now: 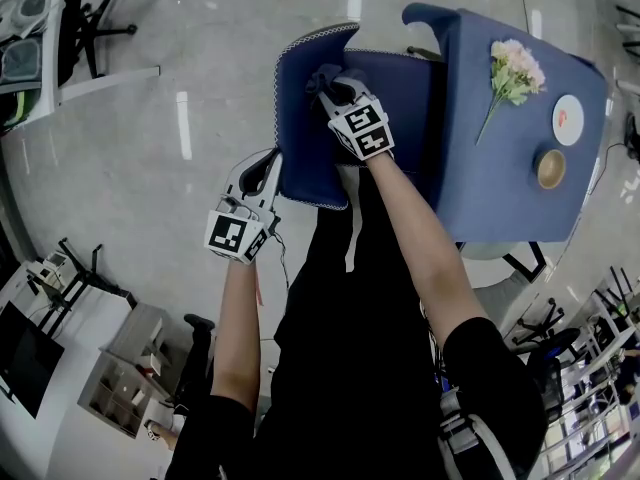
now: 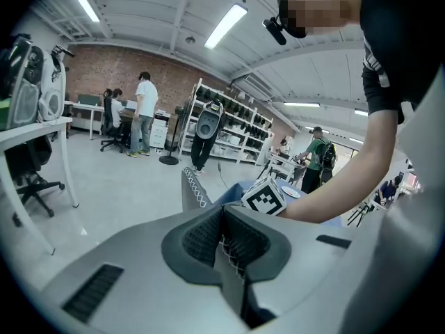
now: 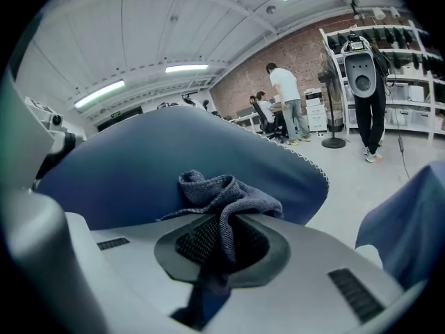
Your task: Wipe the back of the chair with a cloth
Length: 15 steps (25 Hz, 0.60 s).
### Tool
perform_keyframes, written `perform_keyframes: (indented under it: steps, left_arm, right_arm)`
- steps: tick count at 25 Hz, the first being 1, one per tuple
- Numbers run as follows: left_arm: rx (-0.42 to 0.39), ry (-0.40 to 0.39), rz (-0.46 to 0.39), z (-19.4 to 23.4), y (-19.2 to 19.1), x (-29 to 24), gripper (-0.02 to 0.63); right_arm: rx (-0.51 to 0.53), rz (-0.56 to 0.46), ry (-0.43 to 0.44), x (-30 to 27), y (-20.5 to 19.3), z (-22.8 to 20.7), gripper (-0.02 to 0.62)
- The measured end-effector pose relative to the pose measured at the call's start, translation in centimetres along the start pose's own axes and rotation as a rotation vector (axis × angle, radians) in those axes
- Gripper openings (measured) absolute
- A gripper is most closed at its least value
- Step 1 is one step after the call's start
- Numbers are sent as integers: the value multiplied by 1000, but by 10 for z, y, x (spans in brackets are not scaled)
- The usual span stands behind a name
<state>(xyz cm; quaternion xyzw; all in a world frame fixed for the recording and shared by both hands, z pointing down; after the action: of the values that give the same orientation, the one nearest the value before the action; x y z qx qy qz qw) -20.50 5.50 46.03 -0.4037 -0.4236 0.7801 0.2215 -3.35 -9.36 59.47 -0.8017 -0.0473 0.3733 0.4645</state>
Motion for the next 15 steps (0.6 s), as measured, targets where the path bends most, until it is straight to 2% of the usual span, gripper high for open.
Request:
perform_keyframes:
  steps: [3, 15]
  left_arm:
    - [28, -6, -23, 0, -2, 1, 25]
    - [42, -13, -51, 2, -7, 3, 25]
  right_arm:
    - [-7, 1, 9, 2, -3, 3, 57]
    - [-44, 16, 22, 14, -21, 28, 55]
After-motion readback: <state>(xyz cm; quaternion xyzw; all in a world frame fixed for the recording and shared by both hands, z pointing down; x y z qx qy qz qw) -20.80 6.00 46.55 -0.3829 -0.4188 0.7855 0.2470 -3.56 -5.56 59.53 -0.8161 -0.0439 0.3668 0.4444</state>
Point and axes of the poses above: the fingertips, and each gripper's own axes: x backward along the fingers, z to its left, y out of its top, the point moved 10 cm from there along x, backward along the fingers, and after that the axes turned 3 degrees about -y, right-handed, at the moved point
